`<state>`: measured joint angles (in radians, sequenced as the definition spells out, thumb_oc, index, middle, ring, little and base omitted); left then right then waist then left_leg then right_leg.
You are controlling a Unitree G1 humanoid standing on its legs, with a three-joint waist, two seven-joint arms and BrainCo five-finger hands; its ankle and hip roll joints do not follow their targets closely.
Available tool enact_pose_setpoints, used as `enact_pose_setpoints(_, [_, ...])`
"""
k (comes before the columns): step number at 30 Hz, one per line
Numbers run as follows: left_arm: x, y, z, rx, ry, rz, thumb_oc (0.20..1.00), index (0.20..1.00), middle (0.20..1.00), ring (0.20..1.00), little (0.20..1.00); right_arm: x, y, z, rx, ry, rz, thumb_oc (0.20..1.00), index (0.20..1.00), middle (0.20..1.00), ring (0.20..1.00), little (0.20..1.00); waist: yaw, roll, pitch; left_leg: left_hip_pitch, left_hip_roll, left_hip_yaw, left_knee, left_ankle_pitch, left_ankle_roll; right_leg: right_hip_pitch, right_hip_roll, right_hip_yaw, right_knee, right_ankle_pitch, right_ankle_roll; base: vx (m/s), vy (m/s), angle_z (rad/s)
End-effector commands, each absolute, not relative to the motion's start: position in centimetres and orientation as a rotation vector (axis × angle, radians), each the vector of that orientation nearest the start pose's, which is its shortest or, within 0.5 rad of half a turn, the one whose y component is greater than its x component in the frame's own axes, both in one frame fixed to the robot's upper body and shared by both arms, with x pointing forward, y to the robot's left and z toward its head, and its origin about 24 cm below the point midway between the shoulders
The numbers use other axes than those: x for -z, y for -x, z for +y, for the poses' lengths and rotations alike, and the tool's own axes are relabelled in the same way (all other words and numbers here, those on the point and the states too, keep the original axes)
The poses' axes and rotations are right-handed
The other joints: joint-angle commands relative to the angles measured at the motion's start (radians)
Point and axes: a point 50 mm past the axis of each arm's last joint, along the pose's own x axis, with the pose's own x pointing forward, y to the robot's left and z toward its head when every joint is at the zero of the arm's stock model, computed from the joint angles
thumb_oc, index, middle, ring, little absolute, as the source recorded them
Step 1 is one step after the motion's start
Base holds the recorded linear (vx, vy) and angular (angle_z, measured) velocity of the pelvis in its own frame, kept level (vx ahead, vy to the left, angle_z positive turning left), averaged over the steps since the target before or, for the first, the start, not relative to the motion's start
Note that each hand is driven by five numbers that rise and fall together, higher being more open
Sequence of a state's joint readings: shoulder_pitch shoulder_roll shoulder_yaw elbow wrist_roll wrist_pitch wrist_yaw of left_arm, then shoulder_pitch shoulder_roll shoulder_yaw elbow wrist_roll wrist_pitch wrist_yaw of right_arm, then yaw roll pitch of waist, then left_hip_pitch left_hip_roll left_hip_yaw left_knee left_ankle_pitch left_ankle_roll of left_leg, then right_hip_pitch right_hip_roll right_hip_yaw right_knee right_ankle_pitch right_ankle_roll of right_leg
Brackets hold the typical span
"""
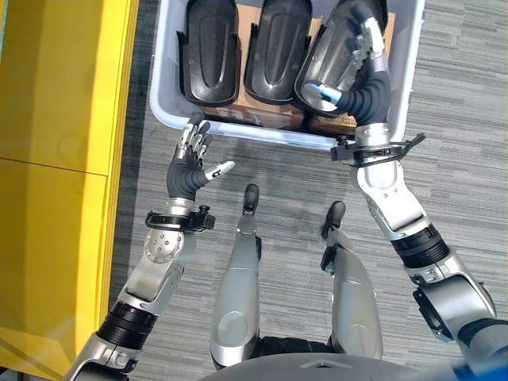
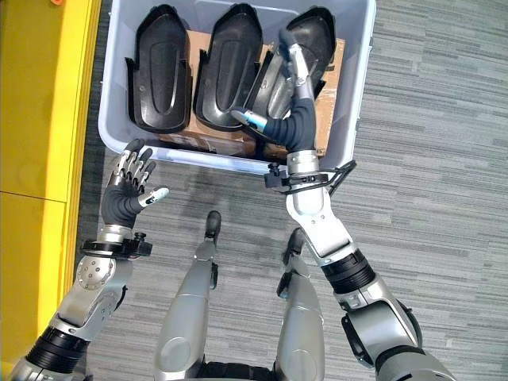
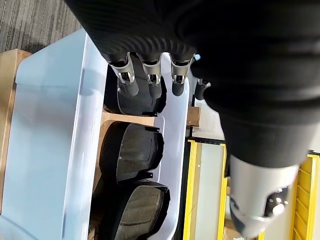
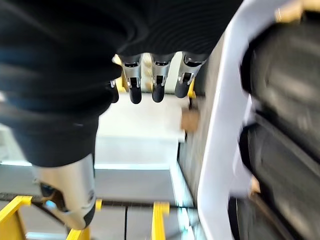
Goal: Move parts from the plastic box to the shelf.
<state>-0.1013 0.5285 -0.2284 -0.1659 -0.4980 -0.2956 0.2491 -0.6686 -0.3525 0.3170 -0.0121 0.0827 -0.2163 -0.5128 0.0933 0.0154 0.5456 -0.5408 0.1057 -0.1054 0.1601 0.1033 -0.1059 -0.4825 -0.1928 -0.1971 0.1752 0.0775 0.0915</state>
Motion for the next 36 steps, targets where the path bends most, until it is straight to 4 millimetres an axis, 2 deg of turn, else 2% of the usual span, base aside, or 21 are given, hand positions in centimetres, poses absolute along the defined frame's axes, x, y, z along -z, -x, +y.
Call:
enact_pose_setpoints(1, [-15.4, -23.7, 17.6, 0.113, 0.073, -0.567, 1.000, 1.000, 1.000, 1.000, 1.000, -26.1, -29.8, -11.7, 0.159, 0.044, -1.004, 1.000, 1.000, 1.000, 1.000, 1.000, -0.008, -0.012, -0.035, 0.032, -0.006, 0.055, 0.071, -0.133, 0.029, -0.025, -0.071, 0.065, 0.054, -0.041, 0.044, 0.00, 0.000, 0.00])
enact_pose_setpoints(4, [-15.4, -23.6, 17.3, 0.120, 0.078, -0.566, 1.000, 1.000, 1.000, 1.000, 1.000, -26.4, -30.8, -13.0, 0.309, 0.065, -0.991, 1.000, 1.000, 1.000, 1.000, 1.000, -0.009, -0.005, -0.038, 0.028, -0.007, 0.057, 0.070, -0.127, 0.030, -0.030, -0.072, 0.068, 0.051, -0.034, 0.045, 0.00, 0.000, 0.00])
enact_pose_setpoints(6, [-15.4, -23.6, 17.3, 0.122, 0.080, -0.568, 1.000, 1.000, 1.000, 1.000, 1.000, -26.5, -31.0, -13.3, 0.342, 0.059, -0.985, 1.000, 1.000, 1.000, 1.000, 1.000, -0.009, -0.003, -0.038, 0.028, -0.007, 0.058, 0.071, -0.127, 0.029, -0.030, -0.072, 0.069, 0.051, -0.035, 0.045, 0.00, 0.000, 0.00])
enact_pose_setpoints(8, [-15.6, -23.7, 17.1, 0.127, 0.094, -0.577, 1.000, 1.000, 1.000, 1.000, 1.000, -26.8, -32.2, -14.6, 0.456, 0.060, -0.951, 1.000, 1.000, 1.000, 1.000, 1.000, -0.006, 0.007, -0.038, 0.029, -0.006, 0.058, 0.074, -0.137, 0.030, -0.029, -0.069, 0.072, 0.058, -0.046, 0.046, 0.00, 0.000, 0.00])
enact_pose_setpoints(16, [-15.6, -23.9, 16.7, 0.137, 0.093, -0.578, 1.000, 1.000, 1.000, 1.000, 1.000, -26.3, -34.1, -16.8, 0.624, 0.083, -0.853, 1.000, 1.000, 1.000, 1.000, 1.000, -0.004, 0.022, -0.036, 0.018, -0.012, 0.056, 0.077, -0.132, 0.031, -0.042, -0.069, 0.075, 0.063, -0.044, 0.046, 0.00, -0.003, -0.03])
enact_pose_setpoints(29, [-15.5, -24.1, 16.4, 0.152, 0.095, -0.578, 1.000, 1.000, 1.000, 1.000, 1.000, -24.6, -36.8, -16.8, 0.594, 0.178, -0.697, 1.000, 1.000, 1.000, 1.000, 1.000, 0.006, 0.040, -0.026, 0.003, -0.018, 0.062, 0.082, -0.133, 0.031, -0.060, -0.069, 0.080, 0.072, -0.046, 0.046, 0.00, 0.000, 0.00])
enact_pose_setpoints(36, [-15.4, -24.1, 16.3, 0.155, 0.096, -0.577, 1.000, 1.000, 1.000, 1.000, 1.000, -23.6, -37.5, -16.4, 0.556, 0.214, -0.647, 1.000, 1.000, 1.000, 1.000, 1.000, 0.009, 0.045, -0.026, -0.003, -0.019, 0.064, 0.089, -0.139, 0.032, -0.065, -0.067, 0.079, 0.082, -0.053, 0.045, 0.00, 0.000, 0.00])
